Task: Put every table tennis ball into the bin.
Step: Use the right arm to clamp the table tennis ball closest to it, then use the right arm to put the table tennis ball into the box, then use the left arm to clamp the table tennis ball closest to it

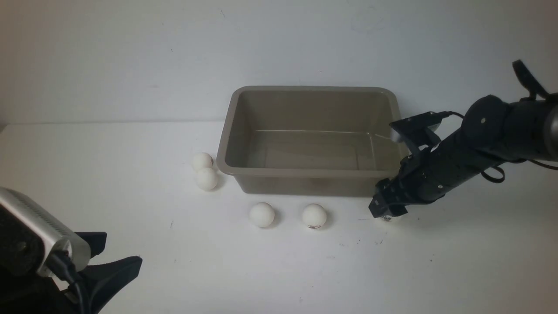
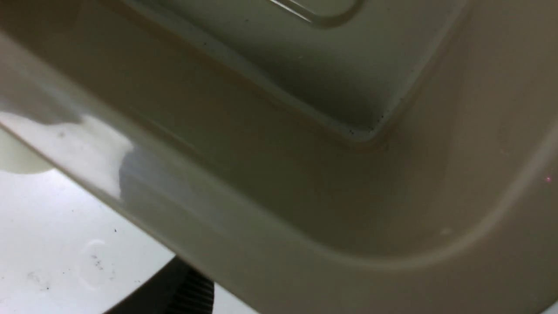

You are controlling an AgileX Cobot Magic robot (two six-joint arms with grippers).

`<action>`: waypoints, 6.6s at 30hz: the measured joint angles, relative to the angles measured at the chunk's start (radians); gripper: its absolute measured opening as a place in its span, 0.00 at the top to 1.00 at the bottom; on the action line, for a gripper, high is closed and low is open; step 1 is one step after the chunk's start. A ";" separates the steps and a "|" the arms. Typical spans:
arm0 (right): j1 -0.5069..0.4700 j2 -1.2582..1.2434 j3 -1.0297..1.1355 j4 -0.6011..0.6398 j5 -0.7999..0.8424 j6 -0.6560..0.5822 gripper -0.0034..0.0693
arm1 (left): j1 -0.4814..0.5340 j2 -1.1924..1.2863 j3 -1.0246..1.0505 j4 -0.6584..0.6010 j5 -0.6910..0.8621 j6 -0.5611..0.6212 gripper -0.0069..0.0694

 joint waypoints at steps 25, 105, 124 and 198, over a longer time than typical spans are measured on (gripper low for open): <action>0.001 -0.113 -0.002 -0.264 0.140 0.043 0.46 | 0.000 0.000 0.000 0.000 0.000 0.000 0.39; 0.240 -0.405 -0.060 -0.066 0.366 0.137 0.21 | 0.000 0.000 0.000 -0.102 -0.002 0.090 0.39; 0.300 -0.281 0.127 -0.095 -0.141 0.170 0.21 | 0.000 0.000 0.000 -0.102 -0.002 0.096 0.39; 0.300 0.041 0.075 0.466 -0.315 -0.340 0.21 | 0.000 0.000 0.000 -0.102 -0.003 0.097 0.39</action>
